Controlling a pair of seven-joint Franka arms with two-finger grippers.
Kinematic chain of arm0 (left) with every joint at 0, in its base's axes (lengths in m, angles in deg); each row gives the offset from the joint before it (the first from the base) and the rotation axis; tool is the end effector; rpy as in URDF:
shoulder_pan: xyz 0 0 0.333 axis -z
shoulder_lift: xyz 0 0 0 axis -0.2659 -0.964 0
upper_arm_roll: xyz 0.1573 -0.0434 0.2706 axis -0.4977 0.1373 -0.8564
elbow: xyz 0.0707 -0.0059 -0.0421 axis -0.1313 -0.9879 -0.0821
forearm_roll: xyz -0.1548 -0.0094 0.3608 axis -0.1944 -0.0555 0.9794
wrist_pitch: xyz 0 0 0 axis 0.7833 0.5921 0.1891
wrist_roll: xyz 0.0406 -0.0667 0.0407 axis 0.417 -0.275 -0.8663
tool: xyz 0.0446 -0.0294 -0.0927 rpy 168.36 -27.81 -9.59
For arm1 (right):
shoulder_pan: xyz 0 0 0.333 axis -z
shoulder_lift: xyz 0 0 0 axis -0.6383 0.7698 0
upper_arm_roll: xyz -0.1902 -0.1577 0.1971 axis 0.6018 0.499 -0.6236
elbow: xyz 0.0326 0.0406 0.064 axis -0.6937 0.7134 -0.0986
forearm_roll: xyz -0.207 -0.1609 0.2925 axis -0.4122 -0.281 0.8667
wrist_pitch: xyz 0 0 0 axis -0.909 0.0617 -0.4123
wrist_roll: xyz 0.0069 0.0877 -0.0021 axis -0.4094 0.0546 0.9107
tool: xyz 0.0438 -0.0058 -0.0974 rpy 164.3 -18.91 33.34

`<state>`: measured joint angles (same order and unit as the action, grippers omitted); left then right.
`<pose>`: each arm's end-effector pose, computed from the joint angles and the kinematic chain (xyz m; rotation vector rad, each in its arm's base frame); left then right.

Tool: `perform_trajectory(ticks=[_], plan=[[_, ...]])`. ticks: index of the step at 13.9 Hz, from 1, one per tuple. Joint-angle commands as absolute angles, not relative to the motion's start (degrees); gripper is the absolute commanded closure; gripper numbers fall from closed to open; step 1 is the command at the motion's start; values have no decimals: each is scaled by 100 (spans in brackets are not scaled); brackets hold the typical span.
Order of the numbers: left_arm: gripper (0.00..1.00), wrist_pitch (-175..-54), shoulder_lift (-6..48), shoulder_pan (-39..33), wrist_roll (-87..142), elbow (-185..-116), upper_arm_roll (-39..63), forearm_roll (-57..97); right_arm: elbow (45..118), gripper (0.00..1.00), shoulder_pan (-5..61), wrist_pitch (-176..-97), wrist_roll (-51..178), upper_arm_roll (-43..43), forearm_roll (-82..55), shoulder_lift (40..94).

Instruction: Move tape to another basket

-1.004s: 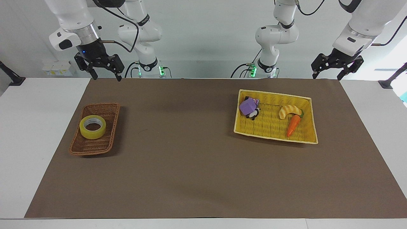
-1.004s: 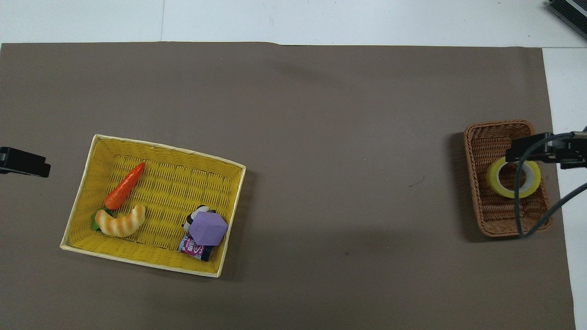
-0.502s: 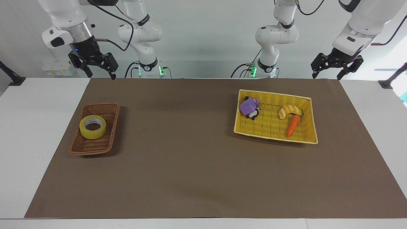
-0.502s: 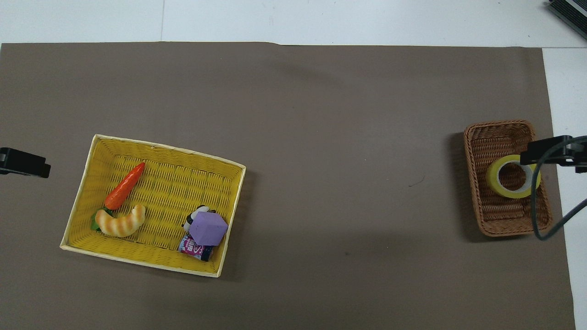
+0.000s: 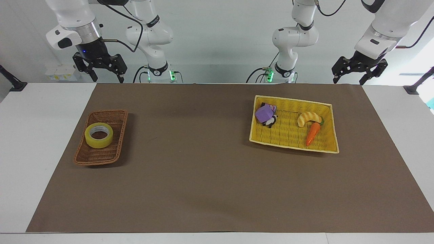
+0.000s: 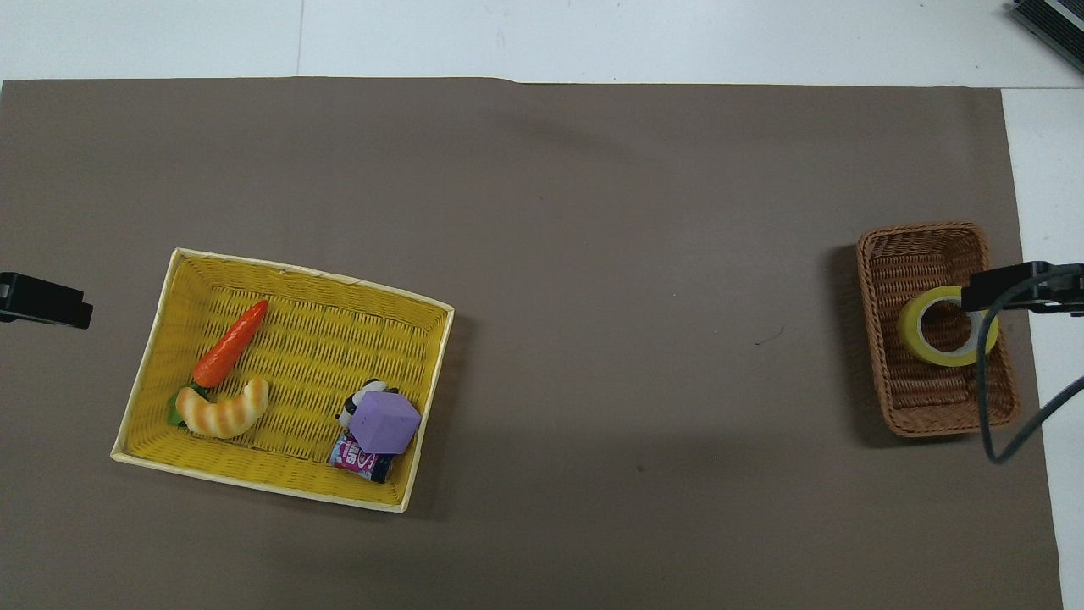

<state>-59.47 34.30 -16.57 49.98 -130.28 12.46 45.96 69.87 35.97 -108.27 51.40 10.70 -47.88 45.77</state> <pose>0.5247 -0.0195 0.6542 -3.1185 0.2428 0.0624 0.5215 -0.0063 0.6625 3.0849 -0.0966 0.0780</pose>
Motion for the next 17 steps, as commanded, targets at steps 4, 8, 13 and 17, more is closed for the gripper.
perform_trajectory(ticks=[4,8,13,17], plan=[[0,-5932,3601,-1691,5002,-13206,1249,4539,7140,0,3659,-10808,5271,1076,-4751,4465],[0,-5924,3601,-1691,5002,-13206,1249,4539,7149,0,3659,-10764,5262,1076,-4636,4448],[0,-5915,3610,-1691,4993,-13215,1249,4539,7149,0,3668,-10755,5314,1085,-4618,4439],[0,-5941,3645,-1700,5002,-13268,1249,4539,7175,0,3650,-10755,5314,1085,-4539,4430]])
